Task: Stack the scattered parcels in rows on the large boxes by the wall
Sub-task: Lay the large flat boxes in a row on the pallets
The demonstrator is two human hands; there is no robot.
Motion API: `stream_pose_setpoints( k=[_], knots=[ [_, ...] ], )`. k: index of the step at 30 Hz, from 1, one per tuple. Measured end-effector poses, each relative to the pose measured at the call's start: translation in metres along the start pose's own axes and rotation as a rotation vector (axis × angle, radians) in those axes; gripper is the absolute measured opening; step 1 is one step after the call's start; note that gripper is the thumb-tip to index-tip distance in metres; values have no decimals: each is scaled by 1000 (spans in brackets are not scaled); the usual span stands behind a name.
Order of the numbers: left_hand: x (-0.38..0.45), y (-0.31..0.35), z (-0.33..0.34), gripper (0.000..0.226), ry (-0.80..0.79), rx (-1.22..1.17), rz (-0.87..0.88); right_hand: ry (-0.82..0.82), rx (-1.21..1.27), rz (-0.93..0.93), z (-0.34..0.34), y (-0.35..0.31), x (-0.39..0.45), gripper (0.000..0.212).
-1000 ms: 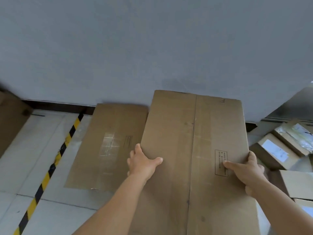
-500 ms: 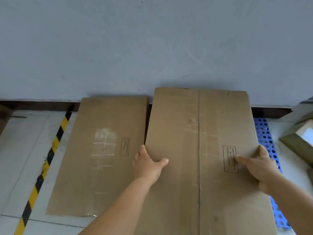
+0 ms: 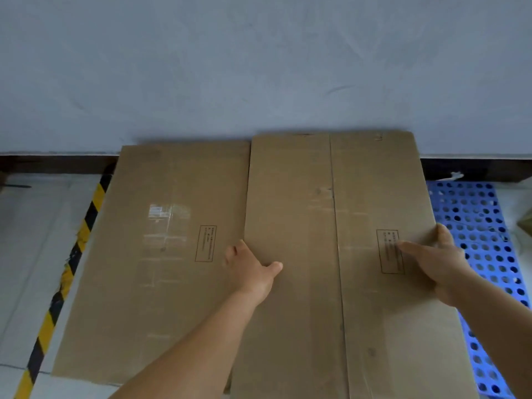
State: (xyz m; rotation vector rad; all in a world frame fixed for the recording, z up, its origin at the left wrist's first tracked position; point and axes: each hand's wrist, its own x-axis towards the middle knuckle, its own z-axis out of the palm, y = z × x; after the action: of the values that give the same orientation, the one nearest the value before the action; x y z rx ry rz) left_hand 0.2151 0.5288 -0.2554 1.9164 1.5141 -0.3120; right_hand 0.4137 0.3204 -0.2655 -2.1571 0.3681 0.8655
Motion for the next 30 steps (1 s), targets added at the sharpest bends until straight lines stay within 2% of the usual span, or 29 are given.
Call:
stream_pose_setpoints(
  k=[5,11,12,14,17,21,26,30],
  knots=[
    [9,-7,10,83,19,105,-5,-7,34,6,14,19,19,90],
    [-10,4,33,87,-50,179,262,-1,19,-23,26,34,15,85],
    [-18,4,36,90,-88,207,294,-5,-15,-29,26,38,10,85],
    [-36,-1,41,98,-217,292,364,2,-87,-18,26,51,-4,100],
    [-67,-14,52,112,-402,520,480,7,-220,58,21,71,-34,114],
    [-100,-29,73,129,-500,720,547,-5,-290,161,18,102,-58,119],
    [-115,-38,84,130,-491,857,559,-32,-281,273,15,140,-88,121],
    [-118,-37,86,132,-508,936,631,-6,-238,317,19,146,-94,120]
  ],
)
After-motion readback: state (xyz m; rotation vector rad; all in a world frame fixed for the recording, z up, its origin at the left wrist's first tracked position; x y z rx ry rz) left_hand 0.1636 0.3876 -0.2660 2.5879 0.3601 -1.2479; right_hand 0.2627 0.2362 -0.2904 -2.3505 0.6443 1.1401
